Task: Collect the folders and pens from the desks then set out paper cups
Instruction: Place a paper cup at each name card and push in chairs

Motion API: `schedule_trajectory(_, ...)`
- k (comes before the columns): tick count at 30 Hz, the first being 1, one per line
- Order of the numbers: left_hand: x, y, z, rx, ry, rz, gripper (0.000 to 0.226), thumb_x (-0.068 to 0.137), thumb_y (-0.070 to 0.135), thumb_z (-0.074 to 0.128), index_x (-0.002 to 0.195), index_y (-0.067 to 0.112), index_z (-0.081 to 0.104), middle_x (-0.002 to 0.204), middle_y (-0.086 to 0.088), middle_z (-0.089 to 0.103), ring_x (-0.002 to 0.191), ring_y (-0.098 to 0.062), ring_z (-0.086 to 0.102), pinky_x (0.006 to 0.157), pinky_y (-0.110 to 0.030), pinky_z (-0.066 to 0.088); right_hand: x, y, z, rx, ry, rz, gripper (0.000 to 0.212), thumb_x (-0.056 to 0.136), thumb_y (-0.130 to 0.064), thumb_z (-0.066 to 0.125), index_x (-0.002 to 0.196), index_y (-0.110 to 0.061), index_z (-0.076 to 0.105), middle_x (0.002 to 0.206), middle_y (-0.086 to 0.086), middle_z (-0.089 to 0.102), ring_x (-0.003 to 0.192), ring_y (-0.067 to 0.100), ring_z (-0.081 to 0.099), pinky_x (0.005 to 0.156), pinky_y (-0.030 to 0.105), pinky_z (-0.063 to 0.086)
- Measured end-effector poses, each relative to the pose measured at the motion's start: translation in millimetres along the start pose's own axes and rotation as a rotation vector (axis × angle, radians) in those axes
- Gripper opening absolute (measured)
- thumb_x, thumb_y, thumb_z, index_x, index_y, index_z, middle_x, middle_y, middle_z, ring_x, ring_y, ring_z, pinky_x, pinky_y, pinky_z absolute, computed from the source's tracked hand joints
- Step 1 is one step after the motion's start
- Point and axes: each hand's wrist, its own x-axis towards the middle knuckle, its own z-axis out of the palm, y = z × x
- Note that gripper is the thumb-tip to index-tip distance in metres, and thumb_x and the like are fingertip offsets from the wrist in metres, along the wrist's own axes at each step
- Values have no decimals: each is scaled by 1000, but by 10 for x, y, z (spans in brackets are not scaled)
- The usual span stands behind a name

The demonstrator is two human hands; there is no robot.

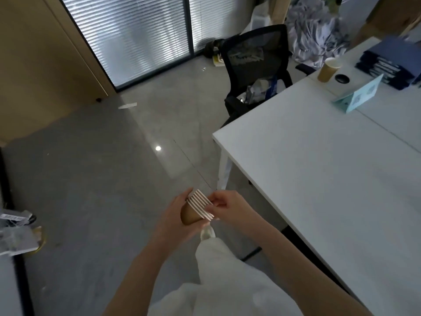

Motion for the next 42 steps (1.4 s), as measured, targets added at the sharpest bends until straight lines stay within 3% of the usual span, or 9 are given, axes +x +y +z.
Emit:
schedule_trajectory(7, 1284, 91, -513, 6, -69, -10, 94, 57, 40, 78, 142, 34, 39, 124, 5, 57, 99, -16, 62, 71, -33, 52, 1245, -534, -437, -39, -32, -47, 22, 91, -23, 57, 109, -15, 66, 99, 5, 70, 91, 20, 65, 85, 38, 53)
schedule_trajectory(12, 2078, 173, -697, 59, -31, 6, 88, 52, 45, 79, 133, 40, 44, 119, 11, 60, 106, -7, 62, 89, -36, 53, 1884, -709, -743, -50, 56, -11, 26, 94, -22, 53, 115, -16, 66, 109, 2, 69, 93, 11, 58, 79, 21, 39)
schedule_trajectory(15, 2534, 261, -773, 72, -56, 21, 84, 54, 28, 87, 129, 33, 50, 116, 8, 61, 106, -11, 62, 91, -36, 52, 2211, -721, -902, -10, 154, 51, 22, 91, -20, 55, 108, -20, 68, 106, -2, 70, 98, 11, 62, 84, 23, 46)
schedule_trajectory(18, 3049, 301, -841, 67, -140, 47, 79, 51, 36, 80, 125, 40, 51, 113, 12, 63, 102, -7, 63, 89, -36, 53, 2569, -698, -1025, 35, 209, 103, 17, 89, -22, 58, 101, -23, 69, 99, -5, 71, 89, 7, 62, 79, 21, 46)
schedule_trajectory(26, 4793, 473, -1041, 188, -391, 217, 83, 56, 32, 82, 131, 38, 45, 114, 27, 47, 104, 13, 48, 89, -14, 38, 3748, -820, -1457, 165, 414, 307, 16, 89, -24, 60, 102, -23, 70, 98, -4, 71, 91, 10, 65, 84, 27, 52)
schedule_trajectory(31, 5671, 777, -943, 279, -581, 333, 81, 67, 26, 83, 138, 29, 44, 119, 13, 51, 103, -3, 51, 78, -5, 34, 4156, -797, -1676, 207, 568, 471, 17, 92, -23, 56, 104, -25, 68, 93, -10, 65, 92, 11, 61, 80, 25, 48)
schedule_trajectory(33, 5955, 909, -821, 263, -663, 327, 79, 66, 32, 81, 136, 32, 44, 118, 13, 53, 104, -4, 54, 80, -10, 40, 4240, -782, -1802, 239, 657, 519, 22, 93, -21, 55, 110, -25, 67, 99, -9, 65, 93, 10, 61, 82, 25, 49)
schedule_trajectory(37, 6349, 1053, -500, 260, -770, 306, 84, 59, 50, 76, 135, 37, 43, 121, 11, 57, 112, -10, 57, 92, -41, 52, 4362, -626, -2044, 440, 782, 493, 23, 93, -14, 57, 111, -22, 68, 98, -14, 65, 90, 1, 60, 81, 18, 48)
schedule_trajectory(42, 6722, 1254, 25, 266, -817, 308, 85, 60, 55, 75, 136, 37, 42, 125, 11, 58, 112, -7, 58, 91, -41, 54, 4531, -186, -2433, 587, 884, 538, 24, 92, -10, 56, 110, -17, 69, 107, -6, 69, 103, 9, 63, 98, 37, 50)
